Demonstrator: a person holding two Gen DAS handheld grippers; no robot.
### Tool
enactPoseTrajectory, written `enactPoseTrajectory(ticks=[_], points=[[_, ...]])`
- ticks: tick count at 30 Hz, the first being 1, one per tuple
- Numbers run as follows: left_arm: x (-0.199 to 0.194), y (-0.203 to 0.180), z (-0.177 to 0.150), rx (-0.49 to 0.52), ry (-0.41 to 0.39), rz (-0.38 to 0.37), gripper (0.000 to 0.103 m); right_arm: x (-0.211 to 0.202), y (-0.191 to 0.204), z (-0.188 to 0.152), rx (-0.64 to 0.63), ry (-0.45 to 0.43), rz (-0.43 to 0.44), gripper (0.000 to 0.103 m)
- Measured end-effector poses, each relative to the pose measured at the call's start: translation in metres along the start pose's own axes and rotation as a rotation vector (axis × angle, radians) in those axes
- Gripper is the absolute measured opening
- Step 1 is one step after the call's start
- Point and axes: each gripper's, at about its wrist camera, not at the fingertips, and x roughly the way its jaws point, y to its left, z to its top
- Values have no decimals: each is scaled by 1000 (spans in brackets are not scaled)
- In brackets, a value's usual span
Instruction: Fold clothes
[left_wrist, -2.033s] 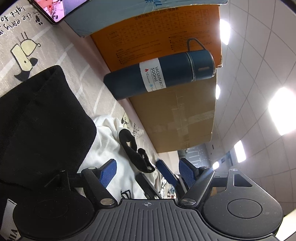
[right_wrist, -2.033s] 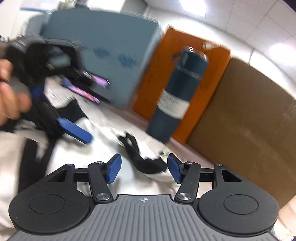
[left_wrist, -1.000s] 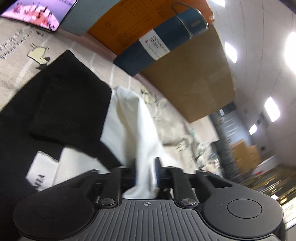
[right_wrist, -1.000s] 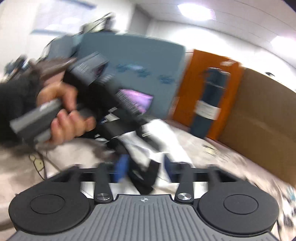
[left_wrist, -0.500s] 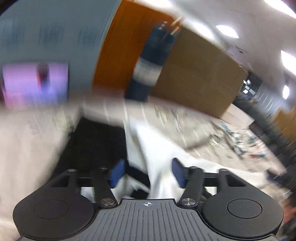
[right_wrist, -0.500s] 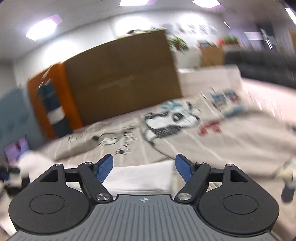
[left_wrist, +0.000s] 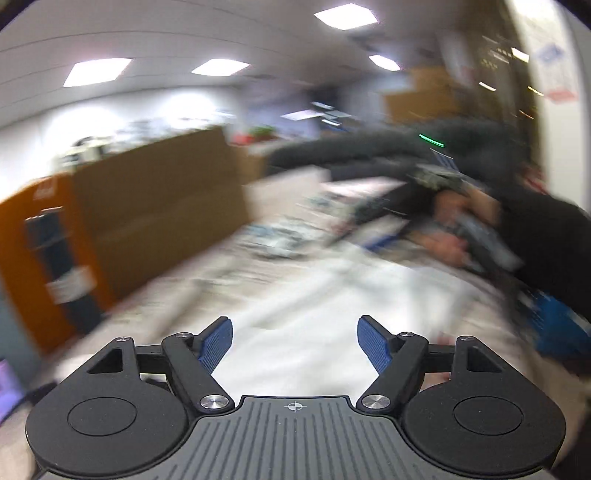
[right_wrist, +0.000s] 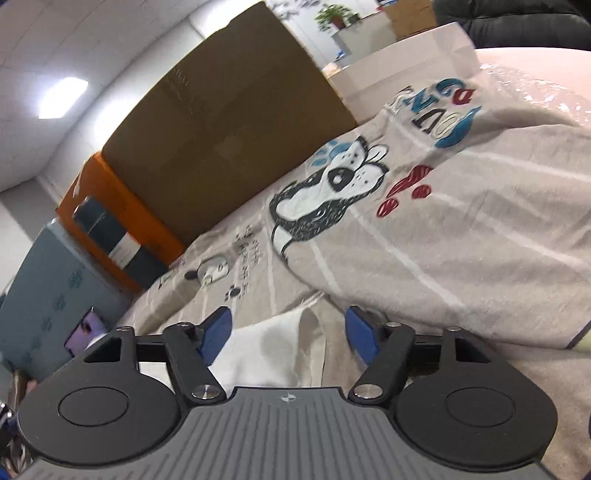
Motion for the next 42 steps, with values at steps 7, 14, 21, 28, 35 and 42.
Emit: enactPoseTrajectory(ticks=[7,14,21,28,35,42], points=[[29,-89,10,262,30,-121,77,7,-9,4,-8,44,36,46],[59,-117,27,310,23,-49,35,9,8,-1,-151,36,28,36],[42,-92,31,147,-7,-38,7,-2,29,8,-201,-26,81,13],[-3,-38,27,-66,-113,89,7,-11,84,31,-249,-114,136,11],[-42,22,12,-260,-194,258,6,13,162,47,-294,-149,206,11],[-81,74,-22,-467,-189,370,6,75,248,40,-368,-76,275,11]])
